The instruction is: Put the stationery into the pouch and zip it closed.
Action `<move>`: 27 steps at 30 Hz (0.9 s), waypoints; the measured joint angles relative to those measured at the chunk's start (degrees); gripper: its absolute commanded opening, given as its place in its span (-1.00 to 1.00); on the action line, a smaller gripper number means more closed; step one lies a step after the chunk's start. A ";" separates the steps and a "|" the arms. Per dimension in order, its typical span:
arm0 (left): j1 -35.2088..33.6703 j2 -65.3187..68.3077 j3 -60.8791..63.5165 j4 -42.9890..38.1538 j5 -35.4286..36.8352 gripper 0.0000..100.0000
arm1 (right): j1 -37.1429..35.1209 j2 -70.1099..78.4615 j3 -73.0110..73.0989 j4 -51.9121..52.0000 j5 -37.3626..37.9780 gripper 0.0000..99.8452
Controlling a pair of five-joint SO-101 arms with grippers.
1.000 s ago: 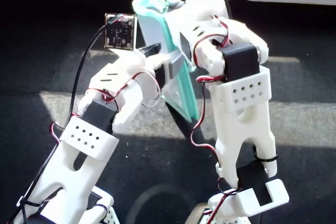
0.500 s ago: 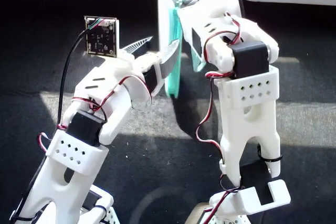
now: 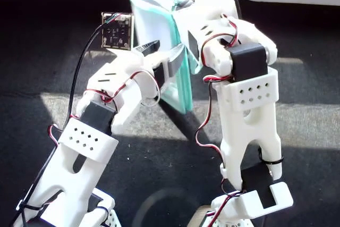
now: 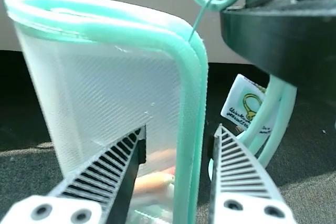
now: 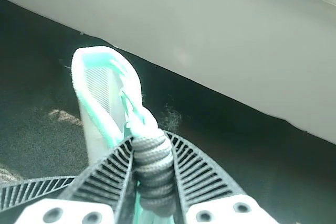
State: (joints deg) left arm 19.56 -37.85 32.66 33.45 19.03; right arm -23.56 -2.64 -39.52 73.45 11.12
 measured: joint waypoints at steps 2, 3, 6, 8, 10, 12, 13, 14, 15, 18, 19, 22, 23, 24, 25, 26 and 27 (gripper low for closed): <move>0.00 0.00 -0.35 0.00 0.00 -0.58 | -0.09 0.00 0.00 0.00 0.00 -0.99; 0.00 0.00 -1.05 0.00 0.00 -0.57 | -0.09 0.00 0.00 0.00 0.00 -0.99; 0.26 0.09 -2.90 0.00 0.00 -0.57 | -0.09 0.00 0.00 0.00 0.00 -0.99; 0.44 0.18 -3.08 -0.26 0.00 -0.57 | -0.09 0.00 0.00 0.00 0.00 -0.99; 0.53 0.18 -3.08 -0.79 0.00 -0.57 | -0.09 0.00 0.00 0.00 0.00 -0.99; 0.62 0.18 -3.08 -1.14 0.18 -0.57 | -0.44 0.00 0.00 0.00 0.00 -0.99; 0.70 0.18 -3.08 -1.14 0.18 -0.57 | -0.79 0.00 0.00 0.00 0.00 -0.99; 0.70 0.18 -3.08 -1.14 0.00 -0.57 | -1.23 0.00 0.00 0.00 0.00 -0.99; 0.62 0.18 -3.08 -1.14 0.00 -0.57 | -1.67 0.00 0.00 0.00 0.00 -0.99; 0.26 0.18 -3.08 -1.14 0.00 -0.57 | -2.73 0.00 0.00 0.00 0.00 -0.99; 0.18 0.18 -3.08 -1.14 0.00 -0.57 | -2.99 0.00 0.00 0.00 0.00 -0.99; -1.14 0.18 -3.08 -1.14 0.00 -0.57 | -3.25 0.00 0.00 0.00 0.00 -0.99; -1.85 0.18 -3.08 -1.14 0.00 -0.57 | -3.34 0.00 0.00 0.00 0.00 -0.99; -2.46 0.18 -3.08 -1.14 0.00 -0.57 | -3.43 0.00 0.00 0.00 0.00 -0.99; -2.90 0.18 -3.08 -1.14 0.09 -0.57 | -3.43 0.00 0.00 0.00 0.00 -0.99; -2.99 0.18 -3.08 -1.14 0.09 -0.57 | -3.43 0.00 0.00 0.00 0.00 -0.99; -2.99 0.18 -3.08 -1.14 0.09 -0.57 | -3.43 0.00 0.00 0.00 0.00 -0.99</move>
State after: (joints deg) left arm 16.57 -37.67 29.58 32.31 19.12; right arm -26.99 -2.64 -39.52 73.45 11.12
